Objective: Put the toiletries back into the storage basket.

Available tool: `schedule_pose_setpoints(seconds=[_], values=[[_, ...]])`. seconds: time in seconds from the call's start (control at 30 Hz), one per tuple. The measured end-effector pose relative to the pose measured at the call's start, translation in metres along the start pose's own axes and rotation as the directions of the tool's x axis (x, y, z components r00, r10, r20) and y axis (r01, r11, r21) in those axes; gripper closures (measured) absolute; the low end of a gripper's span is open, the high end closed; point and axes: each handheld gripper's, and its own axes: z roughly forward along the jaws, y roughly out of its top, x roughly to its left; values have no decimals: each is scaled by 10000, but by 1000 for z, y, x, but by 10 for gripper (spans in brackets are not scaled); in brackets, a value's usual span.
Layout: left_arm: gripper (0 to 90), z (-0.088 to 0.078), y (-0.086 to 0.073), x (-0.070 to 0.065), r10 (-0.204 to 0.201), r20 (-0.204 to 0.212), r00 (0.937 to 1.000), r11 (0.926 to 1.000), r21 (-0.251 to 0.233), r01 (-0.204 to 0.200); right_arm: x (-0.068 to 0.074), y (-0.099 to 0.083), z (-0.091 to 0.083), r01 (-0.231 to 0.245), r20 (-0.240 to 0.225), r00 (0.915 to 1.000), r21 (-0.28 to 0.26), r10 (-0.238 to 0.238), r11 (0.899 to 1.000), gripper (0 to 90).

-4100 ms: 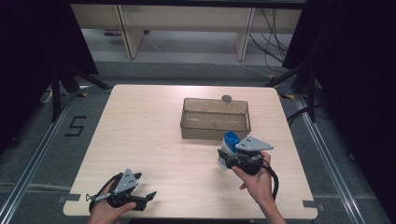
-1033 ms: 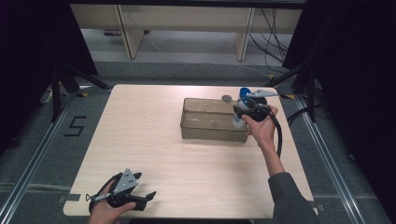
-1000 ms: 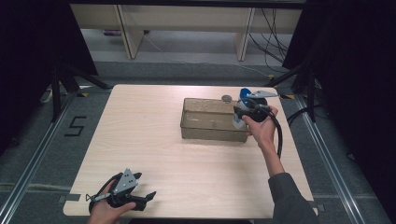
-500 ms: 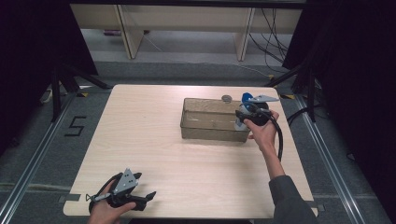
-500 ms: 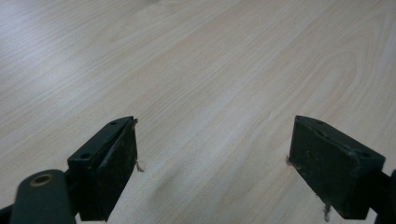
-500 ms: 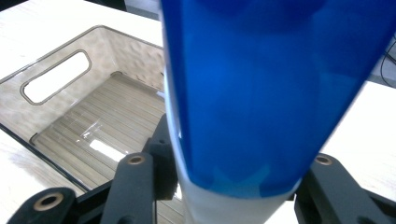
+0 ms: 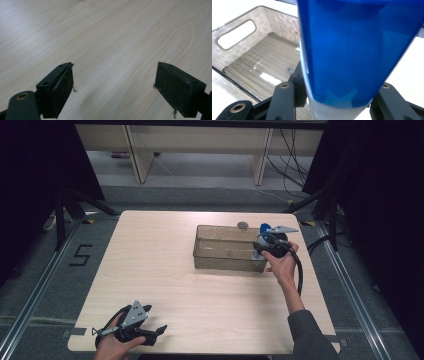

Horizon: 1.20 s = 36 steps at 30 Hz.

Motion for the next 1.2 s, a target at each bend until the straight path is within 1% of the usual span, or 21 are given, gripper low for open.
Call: schedule_pose_setpoints(seconds=[0.07, 0.1, 0.17, 0.2, 0.3, 0.37, 0.4, 0.5, 0.53, 0.57, 0.63, 0.67, 0.73, 0.77, 0.8, 0.83, 0.9, 0.97, 1.03, 1.07, 1.2], values=[[150, 0, 0, 0, -25, 42, 10000, 10000, -3, 25, -3, -1, 1, 153, 12, 9999, 73, -154, 9999, 560], [150, 0, 0, -1, -67, 35, 10000, 10000, -57, 67, -1, -2, 1, -163, 5, 9999, 169, 163, 9997, 560], [150, 0, 0, 0, -1, -3, 10000, 10000, -2, 1, -4, -4, 3, 48, 34, 10000, 114, -48, 9999, 560], [150, 0, 0, 0, -6, 4, 10000, 10000, -5, 6, -3, -5, 3, -186, 15, 9998, 269, 185, 9995, 560], [150, 0, 0, 0, -13, 3, 10000, 10000, -7, 13, -4, -7, 5, -160, 15, 9999, 175, 160, 9997, 559], [150, 0, 0, 0, -6, 5, 10000, 10000, -3, 6, -5, -8, 5, -104, 1, 9999, 203, 104, 9997, 559], [150, 0, 0, -1, -89, 41, 10000, 9999, -54, 89, -7, -8, 6, 285, 69, 9996, 123, -286, 9995, 559], [150, 0, 0, 1, 123, -28, 9999, 9999, 92, -123, -5, -8, 5, 87, 58, 9999, 153, -88, 9998, 559], [150, -1, 0, 1, 205, -50, 9998, 9997, 164, -204, -5, -9, 6, 30, -91, 10000, 205, -28, 9998, 559], [150, 0, 0, 0, -13, -1, 10000, 10000, -17, 13, -6, -9, 5, 162, 57, 9999, 197, -163, 9997, 559], [150, 0, 0, 0, -2, -13, 10000, 10000, -8, 2, -7, -10, 6, 341, 58, 9994, 140, -342, 9993, 559], [150, -1, 0, 1, 182, -39, 9998, 9997, 138, -182, -4, -11, 6, -102, -5, 9999, 292, 102, 9995, 559], [150, -1, 0, 1, 176, -43, 9998, 9998, 133, -175, -5, -13, 8, 45, 53, 10000, 219, -46, 9998, 558], [150, -1, 0, 1, 169, -50, 9998, 9998, 125, -168, -3, -14, 7, -217, 45, 9998, 412, 215, 9989, 557], [150, -1, 0, 1, 174, -49, 9998, 9998, 132, -174, -6, -15, 9, 135, 18, 9999, 204, -135, 9997, 557], [150, -1, 0, 1, 174, -49, 9998, 9998, 132, -174, -3, -15, 9, -252, -65, 9997, 226, 254, 9994, 557], [150, 0, 0, 0, 16, -19, 10000, 10000, -1, -16, -3, -15, 8, -130, 32, 9999, 266, 129, 9996, 556], [150, -1, 0, 1, 219, -54, 9997, 9996, 167, -218, -3, -16, 8, -12, 64, 10000, 239, 10, 9997, 549], [150, -1, 0, 1, 226, -57, 9997, 9996, 163, -225, -2, -15, 7, -99, 29, 9999, 116, 99, 9999, 515], [150, -1, 0, 1, 225, -61, 9997, 9996, 160, -224, -2, -13, 6, -158, -145, 9998, 16, 158, 9999, 473], [150, 0, 0, 1, 197, -38, 9998, 9998, 28, -197, 0, -13, 6, -424, -67, 9991, 16, 424, 9991, 409]])
